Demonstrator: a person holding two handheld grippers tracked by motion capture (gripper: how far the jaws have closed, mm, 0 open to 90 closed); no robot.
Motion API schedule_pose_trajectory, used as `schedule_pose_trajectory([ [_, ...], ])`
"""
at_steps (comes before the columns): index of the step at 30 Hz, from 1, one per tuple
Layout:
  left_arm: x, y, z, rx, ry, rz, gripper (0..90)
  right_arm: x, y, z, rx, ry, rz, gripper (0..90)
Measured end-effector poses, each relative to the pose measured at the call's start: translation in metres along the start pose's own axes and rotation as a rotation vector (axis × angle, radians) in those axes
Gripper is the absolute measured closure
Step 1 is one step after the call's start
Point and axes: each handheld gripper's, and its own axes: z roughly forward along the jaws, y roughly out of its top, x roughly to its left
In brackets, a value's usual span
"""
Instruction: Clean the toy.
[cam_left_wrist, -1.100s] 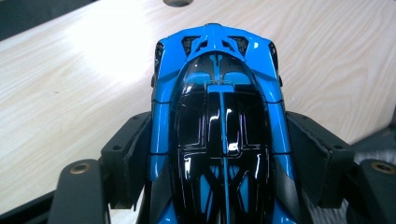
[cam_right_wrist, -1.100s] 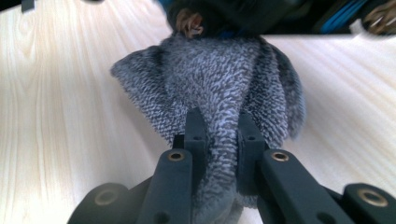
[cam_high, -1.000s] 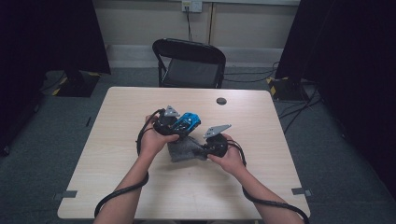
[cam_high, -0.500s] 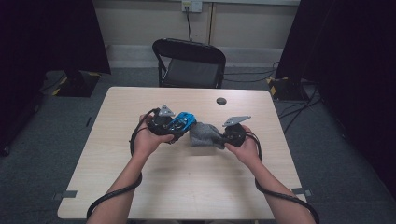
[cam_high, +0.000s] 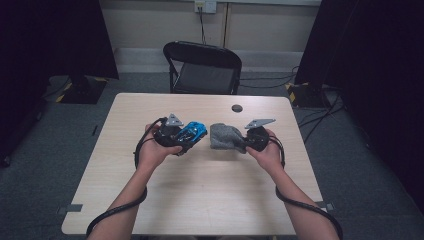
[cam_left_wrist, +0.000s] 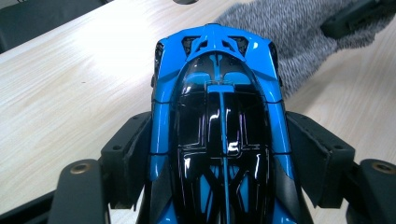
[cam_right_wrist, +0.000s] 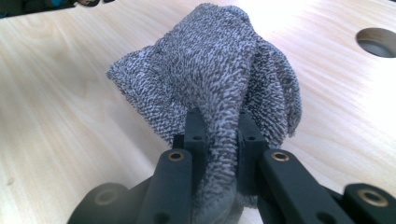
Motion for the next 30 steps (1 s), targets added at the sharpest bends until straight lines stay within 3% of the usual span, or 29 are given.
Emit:
schedule_pose_trajectory([
  [13,-0.006,0.003,0.0,-0.015,-0.023,0.007,28.1,0.007,0.0,0.001,-0.013,-0.002,-0.002,79.4],
  [30,-0.014,0.007,0.007,-0.011,-0.036,-0.005,28.1,0.032,0.006,0.002,-0.064,0.079,-0.04,79.4],
])
